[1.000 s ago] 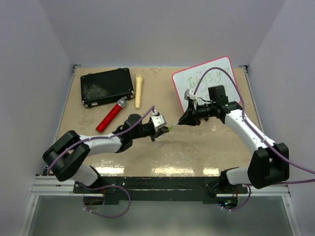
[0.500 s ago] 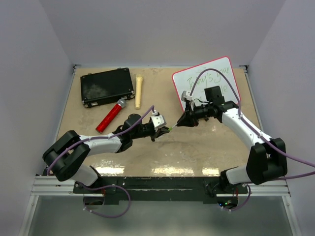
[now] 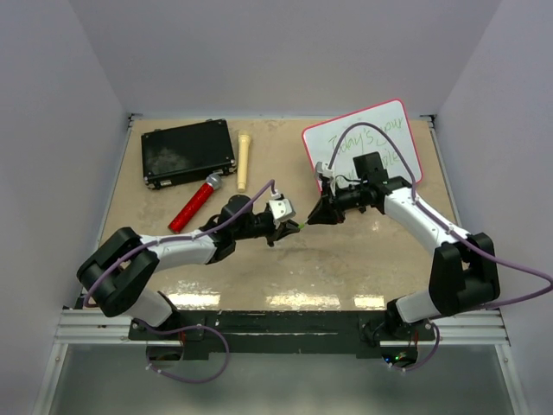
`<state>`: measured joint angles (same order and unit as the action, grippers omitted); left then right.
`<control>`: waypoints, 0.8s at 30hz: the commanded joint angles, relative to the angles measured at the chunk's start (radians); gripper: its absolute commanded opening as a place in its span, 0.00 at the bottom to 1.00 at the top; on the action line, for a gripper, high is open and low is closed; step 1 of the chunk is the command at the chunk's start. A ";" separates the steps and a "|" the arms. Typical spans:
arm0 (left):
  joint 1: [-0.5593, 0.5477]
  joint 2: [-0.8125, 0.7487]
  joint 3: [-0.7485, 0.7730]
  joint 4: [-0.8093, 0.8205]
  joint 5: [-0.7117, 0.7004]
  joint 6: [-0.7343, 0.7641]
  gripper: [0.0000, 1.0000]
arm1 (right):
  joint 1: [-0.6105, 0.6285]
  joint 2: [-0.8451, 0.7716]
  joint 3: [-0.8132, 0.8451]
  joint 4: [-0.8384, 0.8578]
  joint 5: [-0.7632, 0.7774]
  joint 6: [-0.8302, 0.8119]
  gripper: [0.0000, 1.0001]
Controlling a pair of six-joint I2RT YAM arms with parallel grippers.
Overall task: Write a sentence on the whiteboard
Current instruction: Close the whiteboard marker at the center of the board.
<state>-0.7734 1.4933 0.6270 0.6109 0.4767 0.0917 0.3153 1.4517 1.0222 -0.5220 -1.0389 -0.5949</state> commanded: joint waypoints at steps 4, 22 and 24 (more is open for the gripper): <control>0.002 -0.024 0.135 0.171 0.053 -0.035 0.00 | 0.037 0.061 0.013 -0.006 -0.015 0.001 0.00; -0.044 -0.139 0.182 -0.012 -0.024 -0.040 0.13 | 0.030 0.059 0.003 0.020 -0.015 0.023 0.00; -0.044 -0.220 0.085 -0.077 -0.056 -0.059 0.40 | 0.022 0.042 -0.004 0.027 -0.013 0.026 0.00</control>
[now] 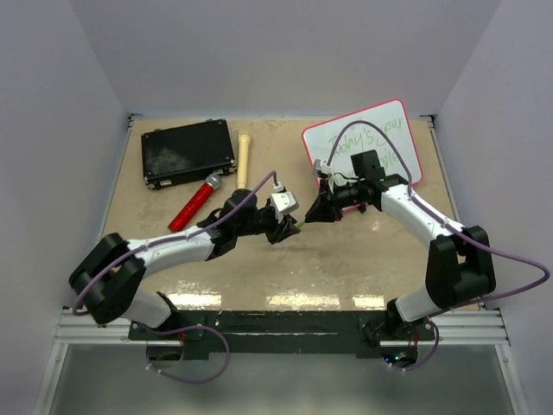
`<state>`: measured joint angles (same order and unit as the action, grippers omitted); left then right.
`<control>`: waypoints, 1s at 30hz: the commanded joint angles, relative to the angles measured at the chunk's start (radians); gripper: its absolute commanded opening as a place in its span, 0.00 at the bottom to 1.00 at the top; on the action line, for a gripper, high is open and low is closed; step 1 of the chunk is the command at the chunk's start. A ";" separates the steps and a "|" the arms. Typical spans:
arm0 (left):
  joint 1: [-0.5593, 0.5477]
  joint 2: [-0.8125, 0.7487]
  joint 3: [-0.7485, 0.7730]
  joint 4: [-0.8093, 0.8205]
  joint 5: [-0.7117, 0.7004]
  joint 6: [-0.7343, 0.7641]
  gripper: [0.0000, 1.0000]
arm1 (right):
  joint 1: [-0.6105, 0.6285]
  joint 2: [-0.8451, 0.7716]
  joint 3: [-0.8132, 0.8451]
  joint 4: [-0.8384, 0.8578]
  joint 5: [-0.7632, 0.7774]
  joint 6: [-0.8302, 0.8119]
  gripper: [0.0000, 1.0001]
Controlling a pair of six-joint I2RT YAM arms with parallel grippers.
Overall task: Write a sentence on the whiteboard
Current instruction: Close the whiteboard marker at the center of the board, then place the whiteboard marker at the center of the board.
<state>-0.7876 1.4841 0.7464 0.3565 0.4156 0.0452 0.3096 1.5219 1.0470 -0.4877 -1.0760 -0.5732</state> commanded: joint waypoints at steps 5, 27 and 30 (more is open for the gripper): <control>-0.030 -0.419 -0.191 0.082 -0.092 -0.082 0.83 | 0.029 -0.028 -0.033 -0.015 0.024 -0.008 0.00; -0.094 -0.188 -0.030 -0.094 -0.182 0.050 0.92 | 0.028 -0.019 -0.047 0.028 -0.056 0.039 0.00; -0.114 -0.122 0.010 -0.088 -0.237 0.059 0.86 | 0.029 -0.016 -0.048 0.028 -0.065 0.042 0.00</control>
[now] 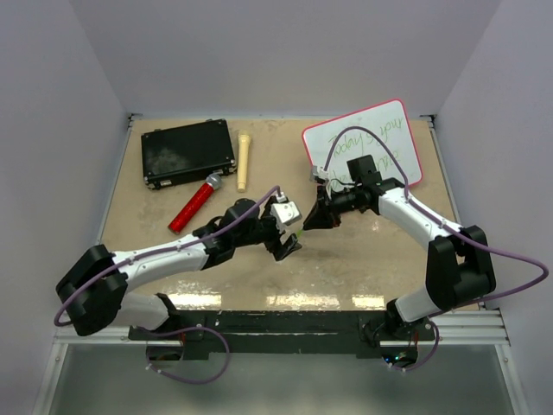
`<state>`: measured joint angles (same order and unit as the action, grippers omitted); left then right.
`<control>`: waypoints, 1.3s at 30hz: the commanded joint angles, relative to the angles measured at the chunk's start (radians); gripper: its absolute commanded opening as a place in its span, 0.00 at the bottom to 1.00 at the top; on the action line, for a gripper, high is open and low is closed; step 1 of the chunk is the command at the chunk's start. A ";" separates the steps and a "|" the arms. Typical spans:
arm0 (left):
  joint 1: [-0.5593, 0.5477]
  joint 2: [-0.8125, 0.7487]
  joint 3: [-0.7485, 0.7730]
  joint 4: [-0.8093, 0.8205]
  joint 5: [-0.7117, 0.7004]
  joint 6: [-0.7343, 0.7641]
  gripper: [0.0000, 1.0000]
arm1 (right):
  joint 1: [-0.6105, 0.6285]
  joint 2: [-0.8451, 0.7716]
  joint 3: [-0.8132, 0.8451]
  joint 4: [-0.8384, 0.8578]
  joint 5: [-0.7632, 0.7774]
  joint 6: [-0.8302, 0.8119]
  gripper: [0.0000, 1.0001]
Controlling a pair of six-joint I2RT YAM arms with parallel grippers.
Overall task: Write a sentence on the whiteboard
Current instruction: Place the whiteboard marker at the center of the board.
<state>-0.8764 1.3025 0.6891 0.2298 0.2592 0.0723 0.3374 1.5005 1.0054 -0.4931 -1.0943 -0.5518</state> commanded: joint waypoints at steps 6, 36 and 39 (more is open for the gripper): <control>-0.039 0.142 0.128 0.023 -0.136 0.047 0.61 | 0.000 0.007 -0.008 0.041 -0.061 0.032 0.00; 0.002 -0.135 -0.094 -0.228 -0.301 -0.364 0.00 | -0.224 -0.256 0.058 -0.059 0.048 -0.039 0.99; 0.054 -0.152 -0.120 -0.262 -0.288 -0.423 0.00 | -0.229 -0.260 0.059 -0.062 0.045 -0.040 0.99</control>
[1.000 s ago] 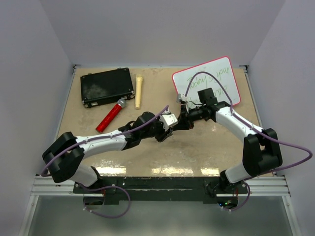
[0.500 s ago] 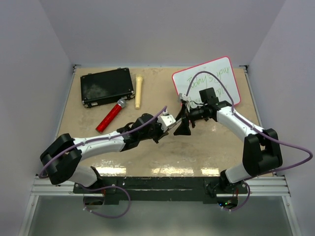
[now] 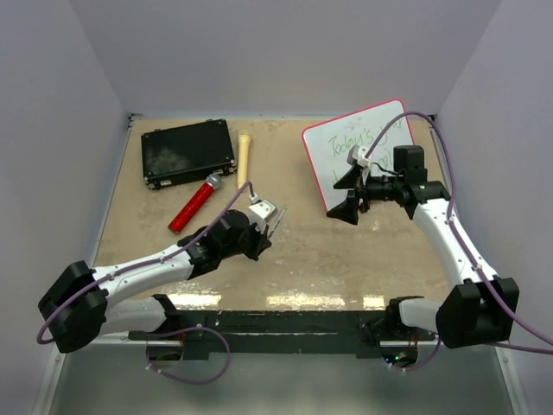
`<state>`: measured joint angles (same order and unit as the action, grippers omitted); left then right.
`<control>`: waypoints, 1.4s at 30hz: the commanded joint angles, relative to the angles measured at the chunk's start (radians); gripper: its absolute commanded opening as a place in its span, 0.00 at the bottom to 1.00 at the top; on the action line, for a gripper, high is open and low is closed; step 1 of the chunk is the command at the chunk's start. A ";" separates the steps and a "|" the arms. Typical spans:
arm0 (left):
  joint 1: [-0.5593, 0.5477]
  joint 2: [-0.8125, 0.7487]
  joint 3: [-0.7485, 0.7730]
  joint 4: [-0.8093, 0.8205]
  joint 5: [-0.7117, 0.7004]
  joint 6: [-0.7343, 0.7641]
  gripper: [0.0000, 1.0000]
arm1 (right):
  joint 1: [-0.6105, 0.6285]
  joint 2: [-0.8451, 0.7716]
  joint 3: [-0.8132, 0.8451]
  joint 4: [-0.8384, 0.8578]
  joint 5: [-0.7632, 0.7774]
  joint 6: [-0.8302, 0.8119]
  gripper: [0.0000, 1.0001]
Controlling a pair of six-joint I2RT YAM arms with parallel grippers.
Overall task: Write a sentence on the whiteboard
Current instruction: Place the whiteboard marker at the center of the board.
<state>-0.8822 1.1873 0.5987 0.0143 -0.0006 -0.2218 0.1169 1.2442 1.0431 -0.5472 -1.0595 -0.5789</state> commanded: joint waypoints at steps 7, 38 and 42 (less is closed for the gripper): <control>0.161 -0.029 -0.031 -0.175 -0.061 -0.220 0.00 | -0.016 -0.017 0.018 -0.011 0.010 -0.018 0.99; 0.173 0.238 0.168 -0.490 -0.280 -0.205 0.41 | -0.023 -0.028 0.012 -0.016 -0.004 -0.021 0.99; 0.173 0.175 0.182 -0.501 -0.259 -0.206 0.54 | -0.031 -0.029 0.012 -0.016 -0.002 -0.021 0.99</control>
<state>-0.7136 1.4296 0.7307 -0.4652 -0.2661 -0.4274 0.0967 1.2469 1.0431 -0.5610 -1.0569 -0.5873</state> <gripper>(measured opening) 0.489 0.985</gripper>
